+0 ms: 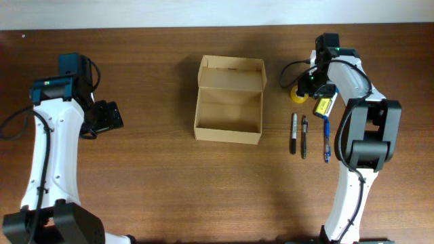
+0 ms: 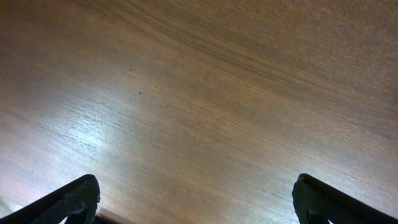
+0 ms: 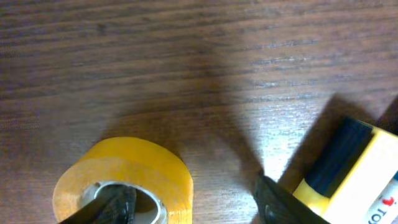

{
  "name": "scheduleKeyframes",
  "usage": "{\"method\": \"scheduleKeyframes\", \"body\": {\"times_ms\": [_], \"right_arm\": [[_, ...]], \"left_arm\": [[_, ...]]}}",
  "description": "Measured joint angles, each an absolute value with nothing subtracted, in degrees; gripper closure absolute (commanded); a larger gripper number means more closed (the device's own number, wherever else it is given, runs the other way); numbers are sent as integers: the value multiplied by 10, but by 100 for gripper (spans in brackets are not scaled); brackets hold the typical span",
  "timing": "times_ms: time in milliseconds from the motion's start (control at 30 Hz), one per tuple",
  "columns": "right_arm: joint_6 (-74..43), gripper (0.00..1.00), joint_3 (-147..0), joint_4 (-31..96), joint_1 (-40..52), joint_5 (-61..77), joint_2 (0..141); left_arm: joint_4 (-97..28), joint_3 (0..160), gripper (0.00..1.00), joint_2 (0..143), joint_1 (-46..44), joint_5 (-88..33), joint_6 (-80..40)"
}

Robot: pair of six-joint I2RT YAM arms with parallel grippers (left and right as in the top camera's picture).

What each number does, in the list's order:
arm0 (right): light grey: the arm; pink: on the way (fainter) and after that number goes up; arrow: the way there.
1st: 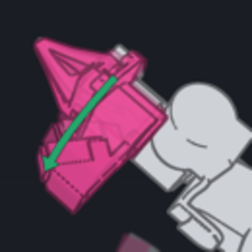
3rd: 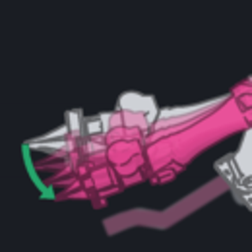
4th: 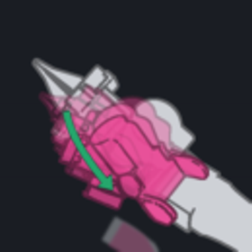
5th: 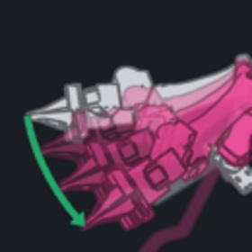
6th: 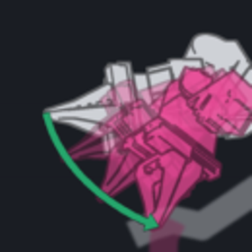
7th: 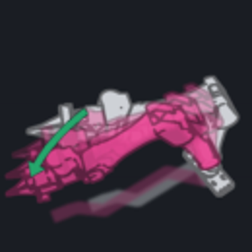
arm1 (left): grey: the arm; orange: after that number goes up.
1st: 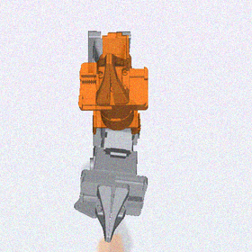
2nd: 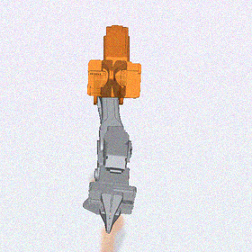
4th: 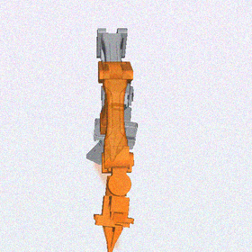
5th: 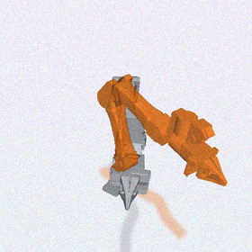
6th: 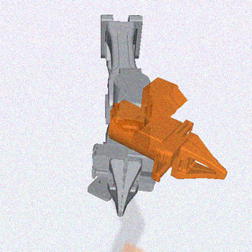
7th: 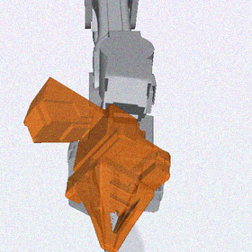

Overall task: Pack container
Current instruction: 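Lower the right gripper into the tape roll's hole and grip it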

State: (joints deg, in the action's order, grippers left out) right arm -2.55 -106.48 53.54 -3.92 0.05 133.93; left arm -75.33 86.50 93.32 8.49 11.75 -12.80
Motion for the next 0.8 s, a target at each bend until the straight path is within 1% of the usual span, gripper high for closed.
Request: {"method": "scheduleKeyframes", "body": {"times_ms": [67, 133, 233, 300, 333, 400, 567, 800], "right_arm": [[-23, 35, -1065, 535, -39, 1, 1339], [-22, 41, -1065, 535, -39, 1, 1339], [-22, 43, -1065, 535, -39, 1, 1339], [-20, 52, -1065, 536, -39, 1, 1339], [-18, 62, -1065, 536, -39, 1, 1339], [-17, 76, -1065, 536, -39, 3, 1339], [-17, 95, -1065, 543, -39, 3, 1339], [-22, 96, -1075, 564, -40, 15, 1337]], "left_arm": [[-754, 865, 0, 933, 85, 117, -128], [-754, 865, 0, 933, 85, 117, -128], [-754, 865, 0, 933, 85, 117, -128], [-754, 865, 0, 933, 85, 117, -128], [-754, 865, 0, 933, 85, 117, -128], [-754, 865, 0, 933, 85, 117, -128], [-754, 865, 0, 933, 85, 117, -128], [-754, 865, 0, 933, 85, 117, -128]]}}
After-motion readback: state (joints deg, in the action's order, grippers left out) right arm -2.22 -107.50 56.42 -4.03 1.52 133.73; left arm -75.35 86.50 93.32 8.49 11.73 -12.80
